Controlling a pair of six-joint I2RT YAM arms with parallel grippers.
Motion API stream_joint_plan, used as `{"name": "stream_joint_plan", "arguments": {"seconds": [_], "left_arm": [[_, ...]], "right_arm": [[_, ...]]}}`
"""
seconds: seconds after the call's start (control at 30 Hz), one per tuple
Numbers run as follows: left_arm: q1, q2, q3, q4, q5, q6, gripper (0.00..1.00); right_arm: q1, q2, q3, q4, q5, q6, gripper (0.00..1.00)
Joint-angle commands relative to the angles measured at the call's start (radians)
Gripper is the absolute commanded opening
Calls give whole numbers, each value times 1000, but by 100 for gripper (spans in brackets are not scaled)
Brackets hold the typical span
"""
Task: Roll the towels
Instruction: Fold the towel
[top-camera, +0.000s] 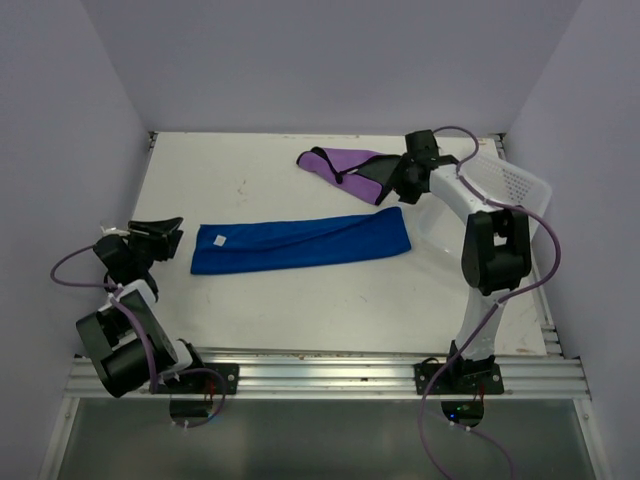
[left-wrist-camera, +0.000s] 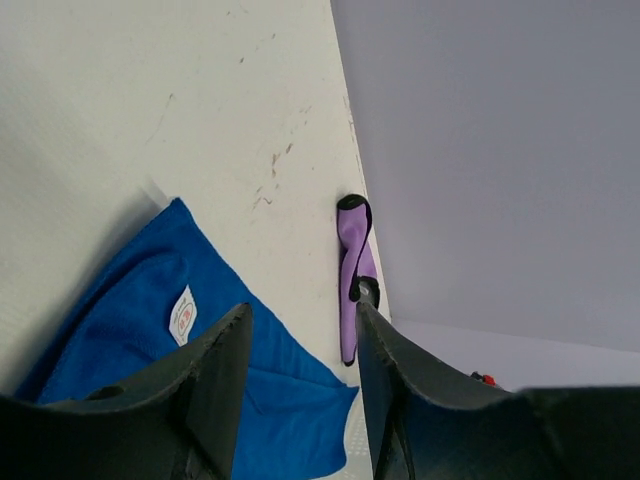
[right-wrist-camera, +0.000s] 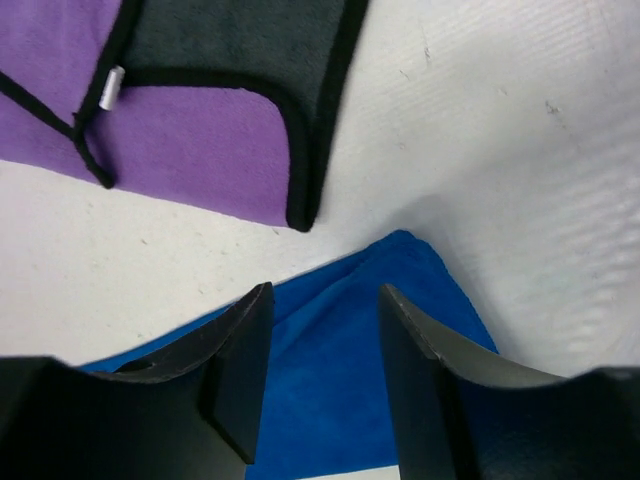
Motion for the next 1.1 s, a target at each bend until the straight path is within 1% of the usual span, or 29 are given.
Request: {"name": "stream_joint_plan", "arguments": {"seconds": [0.0, 0.1, 0.17, 0.2, 0.27, 0.3, 0.4, 0.43, 0.47, 0.5, 0.53, 0.57, 0.6, 0.63, 0.67, 0.7, 0.77, 0.9, 0.97, 1.0, 1.07], "left_arm": [[-8, 6, 68, -16, -14, 105, 50], [-16, 9, 106, -56, -18, 168, 49], [-28, 12, 138, -74, -18, 202, 49], [-33, 18, 151, -101, -29, 249, 48], [-59, 23, 195, -152, -52, 308, 43], [-71, 30, 210, -199, -78, 364, 42], [-132, 49, 259, -266, -122, 443, 37], [-169, 56, 273, -287, -135, 461, 35], [-188, 63, 308, -315, -152, 483, 33], [-204, 78, 330, -374, -187, 525, 31], [-236, 87, 353, -408, -202, 548, 28], [-249, 98, 399, -442, -216, 568, 26], [-260, 113, 420, -508, -254, 608, 18], [-281, 116, 443, -548, -280, 627, 15], [-290, 116, 474, -586, -309, 648, 13], [-303, 110, 486, -629, -369, 697, 13], [-338, 109, 522, -672, -415, 739, 13], [-402, 173, 603, -787, -530, 832, 13], [-448, 204, 644, -815, -566, 845, 12], [-462, 228, 652, -821, -590, 851, 10], [-491, 242, 655, -809, -604, 851, 10]], "right_arm": [[-2, -3, 83, -24, 8, 1, 50], [0, -22, 110, -43, 13, -8, 51], [0, -43, 107, -44, 1, -19, 50], [1, -54, 89, -38, -22, -22, 43], [21, -91, 66, -28, -50, -45, 35], [35, -100, 54, -31, -56, -56, 25], [108, -144, -33, -14, -56, -114, 18], [130, -152, -46, -12, -56, -132, 14], [174, -155, -54, -12, -56, -175, 13], [193, -157, -60, -21, -52, -191, 12], [210, -160, -80, -29, -38, -203, 8], [231, -167, -98, -26, -27, -229, 6], [236, -169, -135, -17, -18, -234, 4], [239, -173, -155, -11, -9, -235, 1], [244, -180, -178, -2, -7, -243, 0], [245, -183, -214, 6, -6, -244, 0], [250, -184, -250, 20, -6, -258, 0], [254, -167, -333, 61, -3, -284, 0], [254, -141, -344, 81, -10, -289, 0], [253, -134, -348, 89, -12, -291, 0], [254, -121, -353, 97, -9, -292, 0]]}}
